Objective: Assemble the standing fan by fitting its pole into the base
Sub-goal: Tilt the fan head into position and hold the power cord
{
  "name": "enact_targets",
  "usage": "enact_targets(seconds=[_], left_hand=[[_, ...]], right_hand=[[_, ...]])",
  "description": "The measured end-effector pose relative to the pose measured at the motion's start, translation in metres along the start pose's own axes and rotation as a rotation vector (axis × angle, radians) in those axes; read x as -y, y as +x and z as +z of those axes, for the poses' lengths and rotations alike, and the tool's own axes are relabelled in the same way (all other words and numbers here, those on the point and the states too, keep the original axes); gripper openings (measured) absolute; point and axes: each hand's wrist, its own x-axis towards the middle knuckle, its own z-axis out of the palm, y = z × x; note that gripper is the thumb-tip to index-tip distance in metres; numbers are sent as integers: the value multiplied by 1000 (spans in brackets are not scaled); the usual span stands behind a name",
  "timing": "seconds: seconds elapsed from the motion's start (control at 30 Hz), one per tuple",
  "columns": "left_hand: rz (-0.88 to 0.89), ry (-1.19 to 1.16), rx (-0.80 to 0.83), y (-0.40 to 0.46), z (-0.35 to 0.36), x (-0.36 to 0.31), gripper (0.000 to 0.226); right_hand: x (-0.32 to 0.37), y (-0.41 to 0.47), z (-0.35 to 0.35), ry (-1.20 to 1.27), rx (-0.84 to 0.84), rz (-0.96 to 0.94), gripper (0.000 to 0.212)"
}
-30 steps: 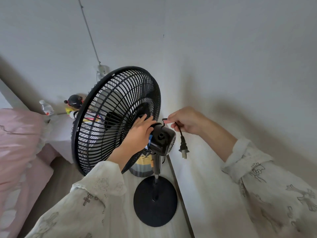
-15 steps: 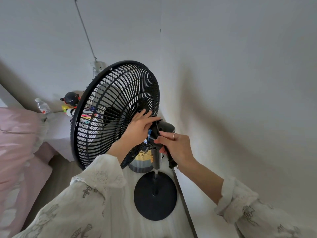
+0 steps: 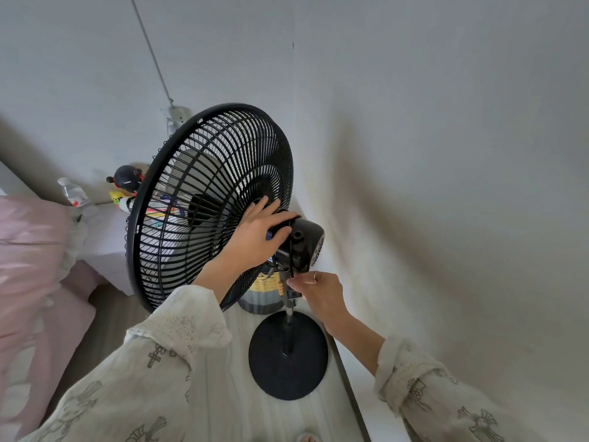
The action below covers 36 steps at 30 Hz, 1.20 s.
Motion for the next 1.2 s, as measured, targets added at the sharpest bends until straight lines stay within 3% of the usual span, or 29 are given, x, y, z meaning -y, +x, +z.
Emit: enact_targets(seconds=[0.1,0.23,0.33,0.4,0.47,0.53,0.6,0.73,0.87,1.07,1.2], left_hand=[[-14,13,-4,0,0,-1,41],[-9,25,5,0,1,-3,41],[-3,15,4,-2,1,-4,42],[-3,5,5,-4,1,-3,42],[-5,1,4,-6,0,-2,42],[-4,5,-7,-8,-1,-1,42],[-4,4,-13,-10,-1,-1,43],[-7,-34,-15,-13,-1,-2,43],[-13,-75,-26,-15,-1,-1,40],[-7,-118,-18,-22,-3,0,33],[-2,-125,-2,-23,-4,-1,34]], right_hand=[[1,4,5,-16,-50,-32,14],[2,9,4,132,9,36,30],[3,16,-9,62,252,-1,17],[1,24,-26,-30,484,38,37],[0,36,-45,-126,552,60,43],[8,48,-60,-108,397,19,46],[28,57,-64,-2,244,-113,34],[66,64,-46,-55,252,-327,27],[60,65,-24,-123,82,-472,25],[43,66,-12,-5,-83,-484,31],[48,66,-15,-45,-56,-492,34]])
